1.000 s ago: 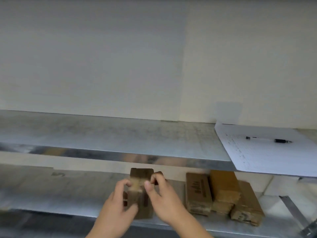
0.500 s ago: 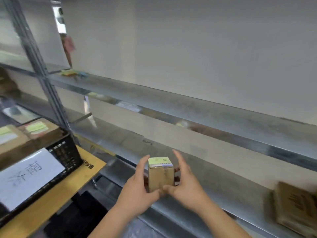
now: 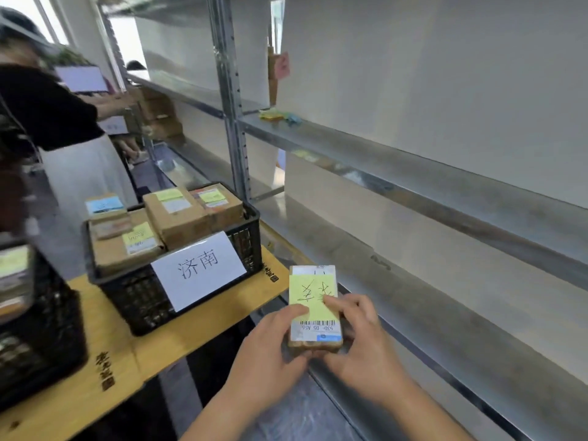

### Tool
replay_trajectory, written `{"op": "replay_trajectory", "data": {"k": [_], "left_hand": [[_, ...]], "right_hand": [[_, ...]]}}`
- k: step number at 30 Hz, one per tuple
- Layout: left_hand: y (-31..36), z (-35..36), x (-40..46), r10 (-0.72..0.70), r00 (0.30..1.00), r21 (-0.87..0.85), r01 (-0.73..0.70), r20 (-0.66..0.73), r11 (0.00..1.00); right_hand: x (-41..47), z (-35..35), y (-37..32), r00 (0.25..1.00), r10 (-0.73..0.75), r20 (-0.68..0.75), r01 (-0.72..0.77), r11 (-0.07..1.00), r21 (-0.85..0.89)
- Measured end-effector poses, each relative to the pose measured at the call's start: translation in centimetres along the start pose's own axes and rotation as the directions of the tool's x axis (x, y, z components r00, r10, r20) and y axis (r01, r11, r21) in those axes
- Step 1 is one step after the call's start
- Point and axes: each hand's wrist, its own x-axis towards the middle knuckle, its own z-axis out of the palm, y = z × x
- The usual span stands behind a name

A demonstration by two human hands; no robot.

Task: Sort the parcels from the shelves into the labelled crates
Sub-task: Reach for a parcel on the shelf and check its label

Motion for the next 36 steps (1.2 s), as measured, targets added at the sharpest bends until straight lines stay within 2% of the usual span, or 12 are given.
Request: {"op": "replay_trajectory", "data": {"k": [11, 17, 22, 25, 29, 36], "left_hand": [[-4.1, -3.4, 0.7, -0.107, 0.966, 0.065, 0.126, -0.235, 0.99], [-5.3, -6.0, 2.2, -0.245, 0.92, -0.003, 0.256, -0.306, 0.967], [-5.6, -8.8, 2.1, -0.367, 0.851, 0.006, 0.398, -0.376, 0.917], [-6.2, -10.8, 0.6, -0.407, 0.797, 0.039, 0.472, -0.446, 0.881], [-6.9, -13.7, -3.0, -0.448, 0.714, 0.029, 0.547, -0.537, 0.837], [-10.2, -19.7, -9.4, -0.461, 0.644, 0.044, 0.609, -0.61, 0.792]], "right_hand": [[6.7, 5.4, -0.4, 0.972, -0.213, 0.1, 0.2, 0.971, 0.127], [11.8, 7.6, -0.2, 0.919, -0.348, 0.186, 0.305, 0.925, 0.225], [15.2, 12.3, -0.6, 0.889, -0.38, 0.256, 0.322, 0.916, 0.241], [16.2, 15.7, -1.9, 0.836, -0.443, 0.323, 0.35, 0.885, 0.307], [15.7, 20.6, -4.6, 0.769, -0.467, 0.436, 0.304, 0.867, 0.394], [14.5, 28.8, -11.0, 0.607, -0.539, 0.584, 0.31, 0.837, 0.451]]}}
